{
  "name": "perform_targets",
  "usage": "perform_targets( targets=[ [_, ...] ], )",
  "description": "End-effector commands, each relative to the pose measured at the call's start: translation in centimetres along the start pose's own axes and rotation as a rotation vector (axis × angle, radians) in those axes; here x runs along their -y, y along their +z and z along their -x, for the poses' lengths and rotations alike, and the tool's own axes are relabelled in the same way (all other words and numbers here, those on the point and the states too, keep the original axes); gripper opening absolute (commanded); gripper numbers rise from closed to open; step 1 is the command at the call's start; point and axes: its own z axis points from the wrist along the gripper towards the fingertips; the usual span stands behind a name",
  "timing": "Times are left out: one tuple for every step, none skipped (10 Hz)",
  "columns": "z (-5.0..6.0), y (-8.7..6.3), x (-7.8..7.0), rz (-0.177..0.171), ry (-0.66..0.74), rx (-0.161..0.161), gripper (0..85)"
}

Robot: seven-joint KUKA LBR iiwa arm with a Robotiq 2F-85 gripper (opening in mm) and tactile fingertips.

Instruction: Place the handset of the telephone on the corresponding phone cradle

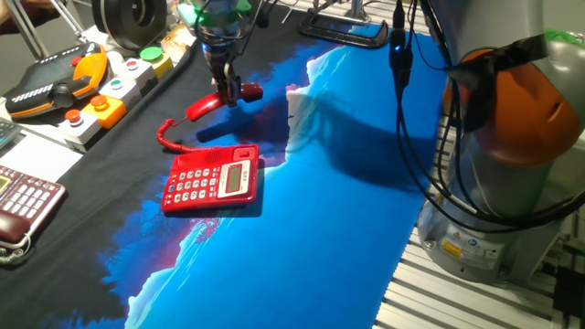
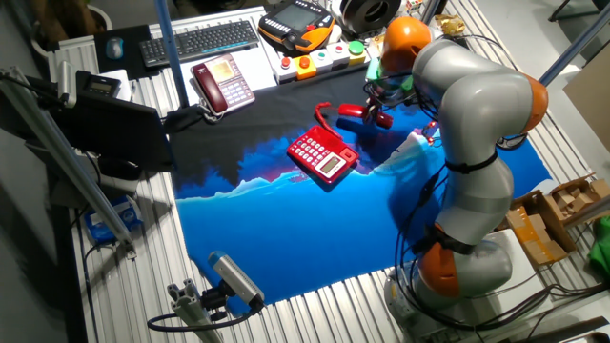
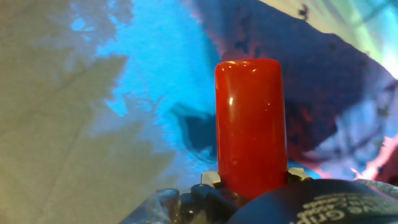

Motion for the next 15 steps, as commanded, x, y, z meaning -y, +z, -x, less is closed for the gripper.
perform_targets(
  targets=[
    [-0.06, -0.1, 0.5, 0.005, 0.005, 0.0, 0.7],
    [-0.09, -0.18, 1.02, 0.006, 0.013, -0.001, 0.7],
    [-0.23, -0.22, 1.45, 0.004, 0.021, -0.001, 0.7],
    [-0.23, -0.22, 1.45, 0.005, 0.028, 0.002, 0.7],
    [-0.23, -0.22, 1.45, 0.011, 0.03, 0.005, 0.7],
    [-0.23, -0.22, 1.45, 0.03, 0.019, 0.01, 0.7],
    [-0.23, -0.22, 1.45, 0.042, 0.003, 0.012, 0.7],
    [-0.23, -0.22, 1.45, 0.051, -0.011, 0.007, 0.7],
    [-0.23, -0.22, 1.45, 0.057, -0.019, 0.005, 0.7],
    [-0.23, -0.22, 1.45, 0.059, -0.016, 0.007, 0.7],
    [-0.23, -0.22, 1.45, 0.059, -0.005, 0.007, 0.7],
    [-0.23, -0.22, 1.45, 0.059, -0.001, 0.009, 0.7],
    [-0.23, -0.22, 1.45, 0.06, 0.016, 0.018, 0.7],
    [-0.23, -0.22, 1.45, 0.047, 0.046, 0.018, 0.7],
    [-0.23, -0.22, 1.45, 0.033, 0.062, 0.017, 0.7]
  ],
)
